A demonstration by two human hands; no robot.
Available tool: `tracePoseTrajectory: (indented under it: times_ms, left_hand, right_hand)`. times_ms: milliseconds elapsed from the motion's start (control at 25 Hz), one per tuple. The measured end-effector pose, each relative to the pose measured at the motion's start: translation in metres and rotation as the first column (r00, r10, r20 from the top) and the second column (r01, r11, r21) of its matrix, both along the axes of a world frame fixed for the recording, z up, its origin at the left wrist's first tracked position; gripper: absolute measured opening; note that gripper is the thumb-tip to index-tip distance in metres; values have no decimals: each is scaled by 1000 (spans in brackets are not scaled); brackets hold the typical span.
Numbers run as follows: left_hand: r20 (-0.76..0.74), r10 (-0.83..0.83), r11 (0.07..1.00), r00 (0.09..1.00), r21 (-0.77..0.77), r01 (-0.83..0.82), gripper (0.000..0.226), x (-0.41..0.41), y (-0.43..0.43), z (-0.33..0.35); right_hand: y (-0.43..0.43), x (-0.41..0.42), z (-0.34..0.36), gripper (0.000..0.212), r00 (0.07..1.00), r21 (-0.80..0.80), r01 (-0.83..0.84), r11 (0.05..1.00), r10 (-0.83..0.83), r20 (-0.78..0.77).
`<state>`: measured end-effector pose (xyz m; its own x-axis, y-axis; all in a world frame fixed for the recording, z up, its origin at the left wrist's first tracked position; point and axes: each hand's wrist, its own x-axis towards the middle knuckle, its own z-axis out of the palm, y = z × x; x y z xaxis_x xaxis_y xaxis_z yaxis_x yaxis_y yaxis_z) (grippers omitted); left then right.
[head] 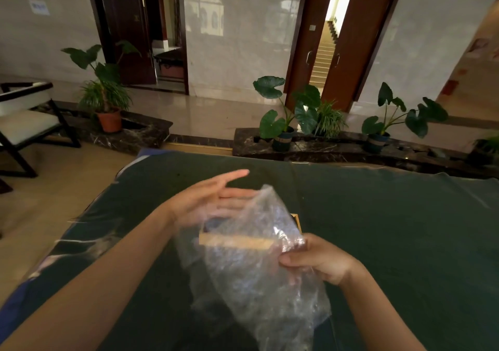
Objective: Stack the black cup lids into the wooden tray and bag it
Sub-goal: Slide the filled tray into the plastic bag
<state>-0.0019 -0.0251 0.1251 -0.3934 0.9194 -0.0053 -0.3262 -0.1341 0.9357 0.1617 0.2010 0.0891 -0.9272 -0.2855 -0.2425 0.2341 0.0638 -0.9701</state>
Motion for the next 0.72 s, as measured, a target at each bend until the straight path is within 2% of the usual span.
tracePoseTrajectory:
  times_ms: [40, 120, 160, 240, 320, 360, 440, 520, 600, 720]
  left_hand:
    - [154, 29, 998, 988, 43, -36, 46, 3, -3, -12]
    - [295, 59, 997, 954, 26, -70, 56, 17, -3, -47]
    - [333, 48, 999, 942, 8, -54, 64, 26, -1, -66]
    - [400, 45, 998, 915, -57, -24, 81, 42, 5, -96]
    - [429, 85, 993, 899, -106, -43, 87, 49, 9, -105]
    - [377, 122, 986, 918, -148, -70, 82, 49, 11, -106]
    - [165, 173, 951, 971, -284, -121, 63, 49, 14, -106]
    - [5, 173, 913, 985, -375, -159, 70, 48, 18, -103]
    - [-51, 178, 894, 983, -409, -184, 73, 46, 23, -101]
    - [-98, 197, 899, 976, -379, -219, 62, 40, 20, -97]
  right_hand:
    - [5, 0, -6, 29, 998, -51, 57, 997, -57, -4]
    - [11, 0, -18, 56, 987, -90, 159, 983, -158, 12]
    - [12, -1, -23, 55, 978, -105, 208, 972, -206, 30]
    - [14, -1, -37, 36, 944, -121, 328, 937, -321, 72]
    - [14, 0, -50, 25, 875, -58, 479, 876, -472, 104]
    - [14, -1, -56, 23, 838, -8, 539, 843, -535, 105]
    - [6, -1, -64, 20, 787, 59, 608, 792, -611, 90]
    - [0, -1, -68, 18, 761, 72, 641, 764, -645, 70]
    - [-3, -1, -68, 17, 755, 79, 649, 757, -653, 55]
    - [3, 3, -66, 21, 792, 35, 609, 792, -610, 30]
